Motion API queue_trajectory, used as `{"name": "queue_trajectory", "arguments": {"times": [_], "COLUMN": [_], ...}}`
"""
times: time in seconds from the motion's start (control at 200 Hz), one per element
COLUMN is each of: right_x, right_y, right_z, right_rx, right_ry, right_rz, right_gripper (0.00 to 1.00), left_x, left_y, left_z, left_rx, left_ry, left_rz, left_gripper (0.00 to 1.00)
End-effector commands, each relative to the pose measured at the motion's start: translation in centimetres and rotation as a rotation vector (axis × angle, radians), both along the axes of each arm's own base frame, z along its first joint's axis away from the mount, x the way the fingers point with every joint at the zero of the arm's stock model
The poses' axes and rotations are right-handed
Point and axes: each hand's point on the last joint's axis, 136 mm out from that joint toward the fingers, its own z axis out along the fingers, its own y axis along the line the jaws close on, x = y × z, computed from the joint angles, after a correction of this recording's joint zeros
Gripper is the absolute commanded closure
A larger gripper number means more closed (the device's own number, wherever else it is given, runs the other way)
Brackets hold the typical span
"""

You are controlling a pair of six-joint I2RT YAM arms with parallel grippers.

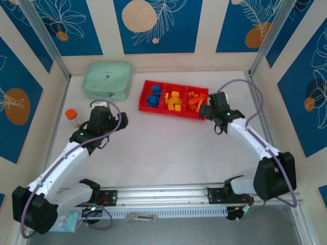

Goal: Sort the legos into containers by color
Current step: Reset both arms

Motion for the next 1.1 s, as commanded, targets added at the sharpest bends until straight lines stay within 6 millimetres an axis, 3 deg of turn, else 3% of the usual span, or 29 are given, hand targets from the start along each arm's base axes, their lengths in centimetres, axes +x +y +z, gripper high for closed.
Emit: {"name": "queue_trajectory", "arguments": {"times": [0.0,0.075,0.17,0.29,0.53,0.615,0.69,0.74,1.09], "right_x": [-0.6,-1.1,-1.0,0.4,4.2,4.8,4.6,4.7,5.0], "right_y": [-4.1,-5.9,-6.9,-5.6,-3.4,-2.8,-2.1,-2.1,-1.6], "right_z": [-0.4,-1.4,-3.1,-4.8,-2.7,-4.3,-5.0,-5.6,-5.4], "right_rx": [-0.088,-0.094,-0.044,0.039,0.068,0.099,0.092,0.096,0.072], "right_ry": [-0.11,-0.163,-0.236,-0.292,-0.492,-0.474,-0.521,-0.447,-0.454], "right_rz": [-0.119,-0.148,-0.135,-0.027,0.18,0.222,0.259,0.26,0.276], "right_gripper": [0.01,0.01,0.01,0.01,0.01,0.01,0.01,0.01,0.01], "left_x": [-0.5,0.3,1.4,2.9,6.3,7.9,9.2,8.7,8.5], "left_y": [5.7,7.4,8.1,8.2,7.4,6.5,5.9,5.3,7.0], "left_z": [-2.0,-2.6,-4.0,-3.7,-6.0,-6.7,-8.8,-9.0,-9.0], "left_rx": [0.252,0.341,0.405,0.4,0.374,0.382,0.341,0.332,0.352], "left_ry": [0.02,-0.042,-0.136,-0.236,-0.386,-0.373,-0.345,-0.374,-0.363], "left_rz": [0.124,0.157,0.134,0.101,0.01,-0.061,-0.117,-0.156,-0.054], "left_gripper": [0.01,0.01,0.01,0.01,0.01,0.01,0.01,0.01,0.01]}}
